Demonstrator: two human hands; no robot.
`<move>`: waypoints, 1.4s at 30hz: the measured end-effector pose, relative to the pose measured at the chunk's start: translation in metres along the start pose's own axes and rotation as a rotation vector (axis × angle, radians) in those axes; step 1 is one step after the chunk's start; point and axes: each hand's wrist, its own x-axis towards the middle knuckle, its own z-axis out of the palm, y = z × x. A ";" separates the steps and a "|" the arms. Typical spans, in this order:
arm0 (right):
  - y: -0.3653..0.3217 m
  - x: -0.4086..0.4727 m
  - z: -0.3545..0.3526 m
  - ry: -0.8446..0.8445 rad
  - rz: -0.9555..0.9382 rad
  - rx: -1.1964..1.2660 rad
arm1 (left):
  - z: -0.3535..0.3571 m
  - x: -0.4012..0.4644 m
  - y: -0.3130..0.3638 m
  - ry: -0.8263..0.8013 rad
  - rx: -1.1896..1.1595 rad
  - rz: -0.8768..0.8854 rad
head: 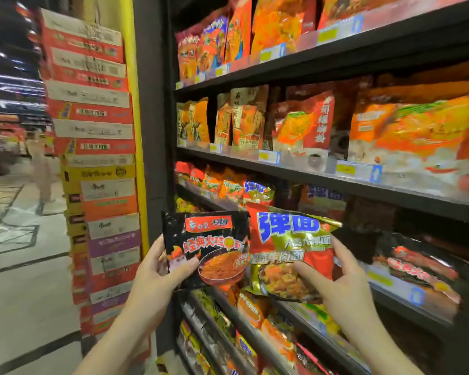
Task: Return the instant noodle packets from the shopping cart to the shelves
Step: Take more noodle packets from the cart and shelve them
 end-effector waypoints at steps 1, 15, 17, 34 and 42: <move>0.000 0.008 0.013 0.018 0.009 0.002 | -0.010 0.016 -0.003 -0.016 -0.019 0.002; 0.065 0.148 0.133 0.172 0.009 -0.079 | -0.063 0.210 -0.100 -0.144 -0.049 -0.039; 0.070 0.173 0.148 0.186 -0.036 -0.094 | -0.066 0.243 -0.117 -0.182 -0.039 -0.064; 0.092 0.269 0.193 0.497 -0.102 -0.327 | -0.024 0.426 -0.145 -0.514 -0.241 -0.028; 0.102 0.298 0.206 0.655 0.087 -0.538 | -0.020 0.481 -0.160 -0.690 -0.338 -0.087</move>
